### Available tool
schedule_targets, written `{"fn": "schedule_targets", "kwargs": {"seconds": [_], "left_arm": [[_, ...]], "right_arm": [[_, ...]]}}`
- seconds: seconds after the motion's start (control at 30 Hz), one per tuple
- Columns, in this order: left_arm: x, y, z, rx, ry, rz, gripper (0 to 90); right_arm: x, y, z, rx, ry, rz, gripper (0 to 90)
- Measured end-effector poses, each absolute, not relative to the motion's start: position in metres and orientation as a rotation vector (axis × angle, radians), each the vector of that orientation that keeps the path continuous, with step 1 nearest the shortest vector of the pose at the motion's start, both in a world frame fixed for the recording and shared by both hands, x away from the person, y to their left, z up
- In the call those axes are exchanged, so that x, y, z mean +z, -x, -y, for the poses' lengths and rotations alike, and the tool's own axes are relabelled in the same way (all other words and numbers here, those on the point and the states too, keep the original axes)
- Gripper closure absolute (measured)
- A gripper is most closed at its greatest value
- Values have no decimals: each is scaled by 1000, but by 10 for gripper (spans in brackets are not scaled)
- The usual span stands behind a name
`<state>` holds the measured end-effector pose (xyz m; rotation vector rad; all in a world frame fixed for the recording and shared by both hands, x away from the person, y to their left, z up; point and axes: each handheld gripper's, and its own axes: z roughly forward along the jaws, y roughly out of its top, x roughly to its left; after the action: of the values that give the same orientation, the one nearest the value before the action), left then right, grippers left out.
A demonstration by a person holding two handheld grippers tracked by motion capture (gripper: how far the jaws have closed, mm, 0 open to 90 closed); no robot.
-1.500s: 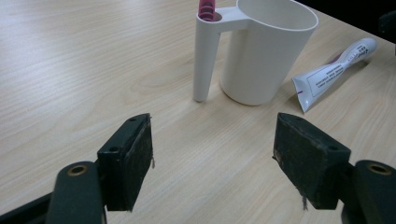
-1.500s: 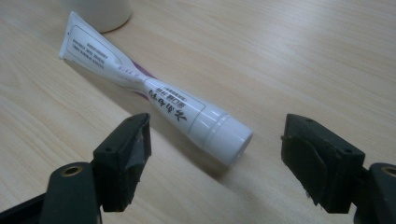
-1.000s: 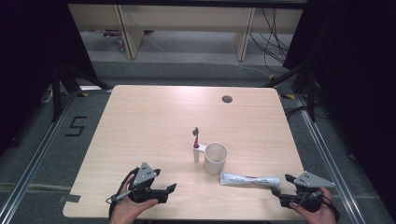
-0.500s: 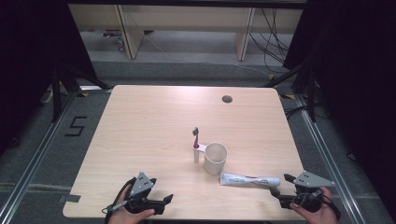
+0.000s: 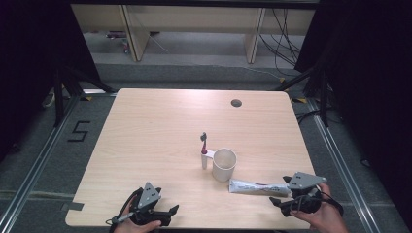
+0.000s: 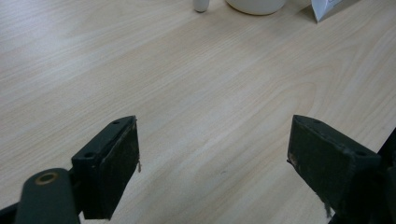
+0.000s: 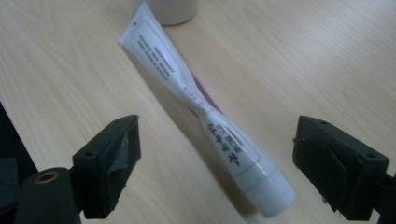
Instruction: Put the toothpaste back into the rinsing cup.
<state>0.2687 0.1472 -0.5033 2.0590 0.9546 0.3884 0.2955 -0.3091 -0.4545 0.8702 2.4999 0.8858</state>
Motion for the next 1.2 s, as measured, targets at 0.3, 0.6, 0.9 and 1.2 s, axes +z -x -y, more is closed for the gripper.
{"fn": "schedule_targets", "kwargs": {"seconds": [0.3,0.6,0.9,1.2], "left_arm": [[-506,-269,-145,386,-2084,-944,162],[-506,-268,-143,385,-2086,-938,163],[-507,-268,-142,387,-2079,-940,163],[-506,-269,-143,385,-2089,-935,163]], "right_arm": [[-457,-318,284,742,-736,-2617,309],[-465,-333,272,606,-697,-2716,410],[-468,-345,260,536,-645,-2784,497],[-470,-356,248,418,-530,-2865,624]]}}
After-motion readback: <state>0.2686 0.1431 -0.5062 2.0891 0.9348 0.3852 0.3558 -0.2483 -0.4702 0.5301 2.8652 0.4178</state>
